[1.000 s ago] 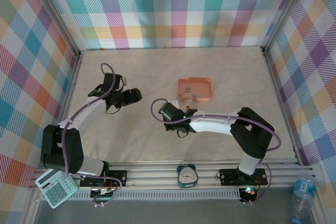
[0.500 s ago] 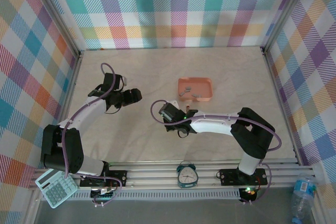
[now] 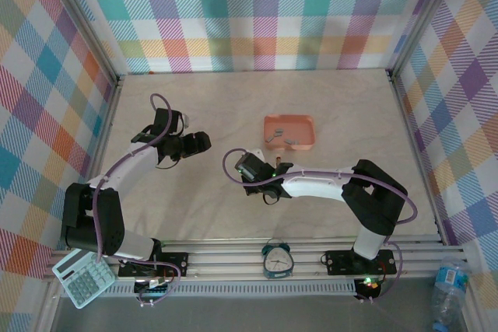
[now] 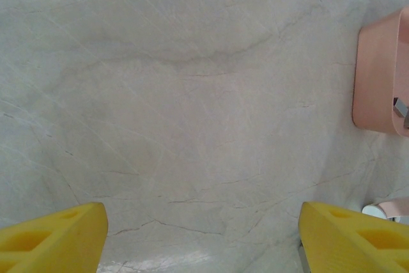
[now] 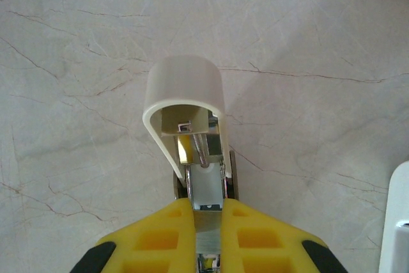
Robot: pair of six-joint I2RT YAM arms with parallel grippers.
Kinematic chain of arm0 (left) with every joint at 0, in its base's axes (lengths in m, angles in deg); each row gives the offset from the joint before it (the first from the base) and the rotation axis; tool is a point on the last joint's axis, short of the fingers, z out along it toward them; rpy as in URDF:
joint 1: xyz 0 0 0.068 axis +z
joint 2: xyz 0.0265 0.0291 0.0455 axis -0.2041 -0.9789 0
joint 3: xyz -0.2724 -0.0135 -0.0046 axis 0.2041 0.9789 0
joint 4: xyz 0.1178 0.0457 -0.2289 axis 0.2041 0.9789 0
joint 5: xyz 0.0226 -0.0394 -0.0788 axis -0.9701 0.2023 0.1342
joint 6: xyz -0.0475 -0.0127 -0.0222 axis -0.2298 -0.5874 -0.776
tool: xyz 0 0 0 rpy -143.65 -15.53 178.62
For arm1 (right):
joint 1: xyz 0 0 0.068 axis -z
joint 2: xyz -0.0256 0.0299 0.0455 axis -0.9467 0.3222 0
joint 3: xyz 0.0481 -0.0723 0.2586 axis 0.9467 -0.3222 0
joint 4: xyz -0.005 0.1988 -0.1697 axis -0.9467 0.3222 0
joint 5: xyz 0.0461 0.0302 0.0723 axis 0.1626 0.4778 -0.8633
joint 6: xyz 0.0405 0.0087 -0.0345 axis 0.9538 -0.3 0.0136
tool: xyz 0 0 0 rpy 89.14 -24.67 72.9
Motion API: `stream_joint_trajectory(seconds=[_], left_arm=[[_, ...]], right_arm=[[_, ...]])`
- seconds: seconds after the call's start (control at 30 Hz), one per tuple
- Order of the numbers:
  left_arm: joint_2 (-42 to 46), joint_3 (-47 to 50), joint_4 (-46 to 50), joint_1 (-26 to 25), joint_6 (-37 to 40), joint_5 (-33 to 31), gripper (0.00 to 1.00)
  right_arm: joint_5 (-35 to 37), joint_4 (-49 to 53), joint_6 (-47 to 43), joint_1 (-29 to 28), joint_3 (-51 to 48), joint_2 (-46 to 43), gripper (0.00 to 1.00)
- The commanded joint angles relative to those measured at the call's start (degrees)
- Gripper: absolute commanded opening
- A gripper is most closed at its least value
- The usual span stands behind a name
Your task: Load the staples into the stapler
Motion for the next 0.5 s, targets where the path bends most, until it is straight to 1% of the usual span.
stream_joint_trajectory(seconds=[0.0, 0.47], left_arm=[[-0.20, -0.97, 1.01, 1.03, 0.24, 0.89, 0.78], [-0.37, -0.35, 0.17, 1.00, -0.46, 1.31, 0.78]], right_arm=[[0.14, -1.64, -1.36, -0.40, 0.57, 0.97, 0.11], [0.84, -0.50, -0.87, -0.34, 1.13, 1.76, 0.11]])
